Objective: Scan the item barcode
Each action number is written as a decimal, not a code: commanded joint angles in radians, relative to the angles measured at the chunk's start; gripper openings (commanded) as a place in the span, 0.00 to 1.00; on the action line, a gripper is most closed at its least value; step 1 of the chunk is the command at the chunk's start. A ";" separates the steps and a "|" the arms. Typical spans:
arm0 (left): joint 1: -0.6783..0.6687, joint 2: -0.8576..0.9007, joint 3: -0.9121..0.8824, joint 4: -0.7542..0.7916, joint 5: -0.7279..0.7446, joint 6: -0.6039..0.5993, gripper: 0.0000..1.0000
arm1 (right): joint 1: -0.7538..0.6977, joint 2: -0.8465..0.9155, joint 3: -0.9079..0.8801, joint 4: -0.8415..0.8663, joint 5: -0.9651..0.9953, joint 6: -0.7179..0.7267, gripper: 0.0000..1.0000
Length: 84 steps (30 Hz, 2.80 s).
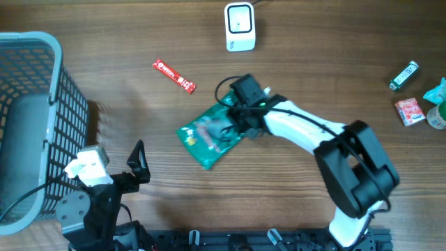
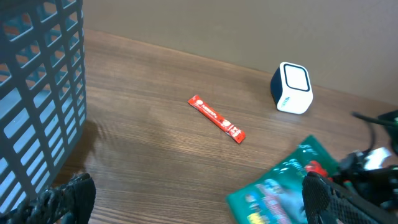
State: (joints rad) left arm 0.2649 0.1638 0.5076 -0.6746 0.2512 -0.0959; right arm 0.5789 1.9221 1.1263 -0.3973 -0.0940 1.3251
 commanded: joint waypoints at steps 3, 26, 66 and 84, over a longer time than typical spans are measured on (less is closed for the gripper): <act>0.006 -0.005 -0.001 0.003 -0.006 -0.010 1.00 | -0.018 -0.137 -0.032 -0.034 0.166 -0.561 0.47; 0.006 -0.005 -0.001 0.003 -0.006 -0.010 1.00 | -0.037 0.195 0.083 -0.197 0.008 -0.216 0.26; 0.006 -0.005 -0.001 0.003 -0.006 -0.010 1.00 | -0.069 -0.235 0.324 -0.591 0.104 -0.483 0.05; 0.006 -0.005 -0.001 0.003 -0.006 -0.010 1.00 | -0.072 0.086 0.264 -0.377 -0.039 -0.395 0.99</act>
State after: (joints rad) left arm 0.2649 0.1638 0.5076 -0.6746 0.2508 -0.0959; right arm 0.5087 1.9152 1.3548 -0.7715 -0.0437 0.8425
